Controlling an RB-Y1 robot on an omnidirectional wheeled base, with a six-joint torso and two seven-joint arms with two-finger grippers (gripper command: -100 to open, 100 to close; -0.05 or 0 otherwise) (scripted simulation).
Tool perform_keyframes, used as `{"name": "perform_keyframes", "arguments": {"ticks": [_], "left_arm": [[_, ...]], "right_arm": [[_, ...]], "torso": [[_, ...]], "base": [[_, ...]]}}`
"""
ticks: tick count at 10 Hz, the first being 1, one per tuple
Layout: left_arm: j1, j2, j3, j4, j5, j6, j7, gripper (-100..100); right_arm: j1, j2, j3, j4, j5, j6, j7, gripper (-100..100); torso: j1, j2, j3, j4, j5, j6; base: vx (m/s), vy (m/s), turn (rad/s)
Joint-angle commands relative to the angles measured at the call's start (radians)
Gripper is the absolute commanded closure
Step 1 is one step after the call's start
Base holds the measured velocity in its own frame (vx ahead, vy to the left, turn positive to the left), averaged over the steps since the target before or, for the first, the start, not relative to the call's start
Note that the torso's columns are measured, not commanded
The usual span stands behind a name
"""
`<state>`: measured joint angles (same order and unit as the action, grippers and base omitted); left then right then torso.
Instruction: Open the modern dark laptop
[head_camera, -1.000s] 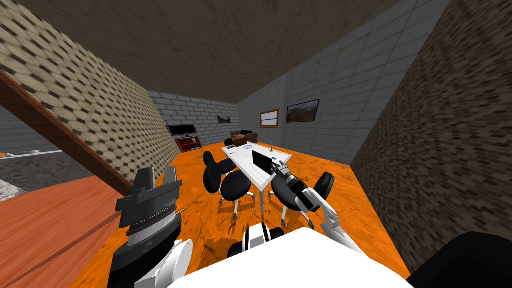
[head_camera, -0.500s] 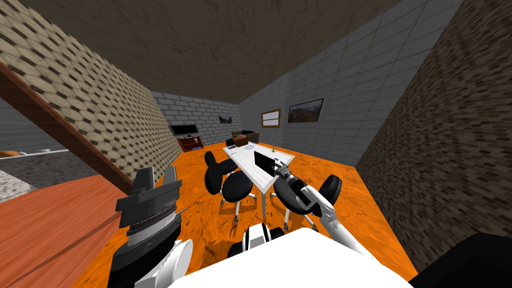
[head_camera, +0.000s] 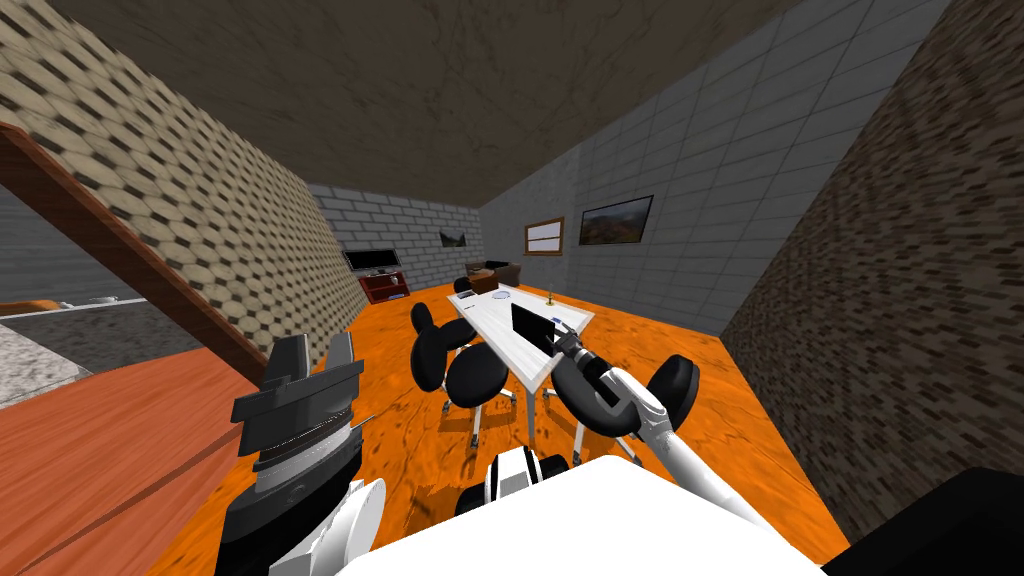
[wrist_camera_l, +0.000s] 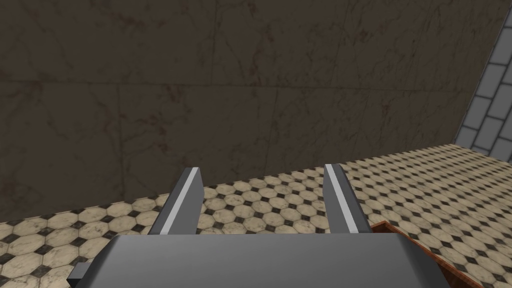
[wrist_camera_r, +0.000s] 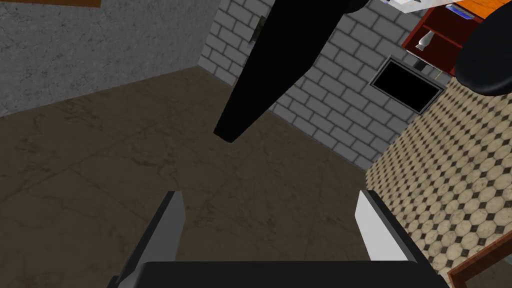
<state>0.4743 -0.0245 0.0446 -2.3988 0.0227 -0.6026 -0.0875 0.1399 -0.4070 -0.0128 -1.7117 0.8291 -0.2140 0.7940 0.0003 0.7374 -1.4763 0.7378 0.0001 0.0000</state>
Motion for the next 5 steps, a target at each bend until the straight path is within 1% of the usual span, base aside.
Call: {"name": "perform_keyframes", "arguments": {"ticks": [1, 4, 5], "left_arm": [[0.0, 0.0, 0.0, 0.0, 0.0, 0.0, 0.0, 0], [0.0, 0.0, 0.0, 0.0, 0.0, 0.0, 0.0, 0], [0.0, 0.0, 0.0, 0.0, 0.0, 0.0, 0.0, 0]], "right_arm": [[-0.022, -0.013, -0.003, 0.043, 0.034, 0.006, 0.047, -100], [-0.045, -0.037, -0.004, 0.09, 0.084, 0.022, 0.106, -100], [-0.056, -0.048, -0.004, 0.112, 0.107, 0.029, 0.133, -100]], "torso": [[0.0, 0.0, 0.0, 0.0, 0.0, 0.0], [-0.001, 0.001, 0.001, 0.0, 0.0, 0.0], [0.0, 0.001, 0.0, 0.0, 0.0, 0.0]], "base": [[0.032, 0.015, 0.005], [0.028, 0.01, 0.02], [0.046, 0.013, 0.024]]}}
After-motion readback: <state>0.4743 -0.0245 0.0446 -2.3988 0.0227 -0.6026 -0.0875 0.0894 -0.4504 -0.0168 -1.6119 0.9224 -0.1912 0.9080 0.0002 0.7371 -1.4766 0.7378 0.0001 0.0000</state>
